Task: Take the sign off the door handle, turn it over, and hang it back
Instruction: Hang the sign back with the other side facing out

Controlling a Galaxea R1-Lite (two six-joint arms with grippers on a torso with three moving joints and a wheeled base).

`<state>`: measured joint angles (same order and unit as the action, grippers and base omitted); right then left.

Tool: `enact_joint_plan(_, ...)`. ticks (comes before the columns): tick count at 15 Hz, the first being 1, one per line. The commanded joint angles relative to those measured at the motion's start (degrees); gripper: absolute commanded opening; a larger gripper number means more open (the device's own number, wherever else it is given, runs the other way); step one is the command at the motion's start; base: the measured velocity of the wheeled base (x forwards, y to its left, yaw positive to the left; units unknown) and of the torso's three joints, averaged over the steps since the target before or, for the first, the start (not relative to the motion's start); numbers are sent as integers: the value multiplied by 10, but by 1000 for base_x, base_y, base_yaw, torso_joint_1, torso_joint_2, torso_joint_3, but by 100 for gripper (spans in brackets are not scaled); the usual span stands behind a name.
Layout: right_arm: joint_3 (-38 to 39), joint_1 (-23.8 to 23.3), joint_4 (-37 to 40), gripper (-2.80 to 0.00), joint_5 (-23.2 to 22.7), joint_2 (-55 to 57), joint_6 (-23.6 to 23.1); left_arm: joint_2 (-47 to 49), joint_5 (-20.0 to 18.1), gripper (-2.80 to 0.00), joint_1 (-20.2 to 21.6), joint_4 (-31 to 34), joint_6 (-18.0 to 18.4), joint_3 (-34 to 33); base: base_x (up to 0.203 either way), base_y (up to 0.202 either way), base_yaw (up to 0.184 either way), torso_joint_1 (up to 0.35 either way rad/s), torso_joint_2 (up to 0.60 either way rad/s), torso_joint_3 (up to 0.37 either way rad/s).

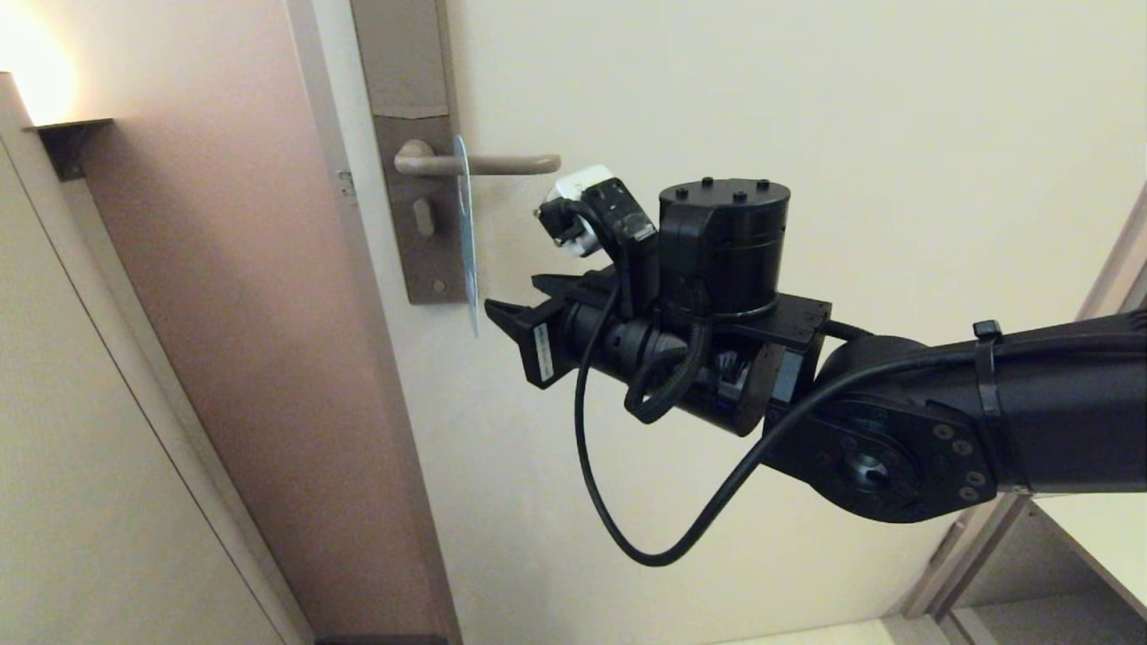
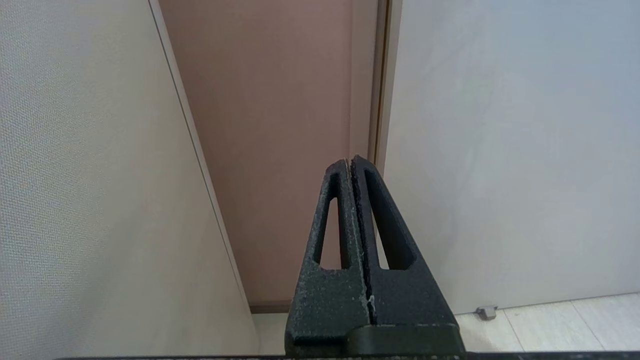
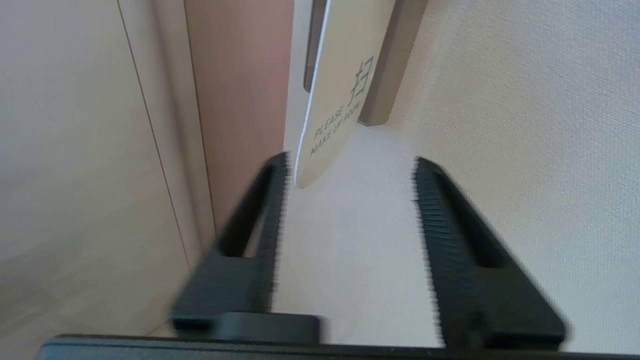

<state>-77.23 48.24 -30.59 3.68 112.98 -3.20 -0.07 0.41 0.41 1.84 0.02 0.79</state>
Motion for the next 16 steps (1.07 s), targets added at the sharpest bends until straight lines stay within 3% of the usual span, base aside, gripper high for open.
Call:
enact_joint_plan(1, 1, 0, -2, -280, 0, 1, -1, 1, 0, -280, 0, 0, 0, 0, 0, 0, 0, 0, 0, 0)
enact_joint_plan(11, -15, 0, -86, -280, 4, 51, -2, 1, 0, -280, 0, 0, 1, 0, 0, 0, 0, 0, 0, 0)
enact_joint_plan(16, -75, 1, -108, -280, 4, 102, -3, 1, 0, -280, 0, 0, 0, 0, 0, 0, 0, 0, 0, 0)
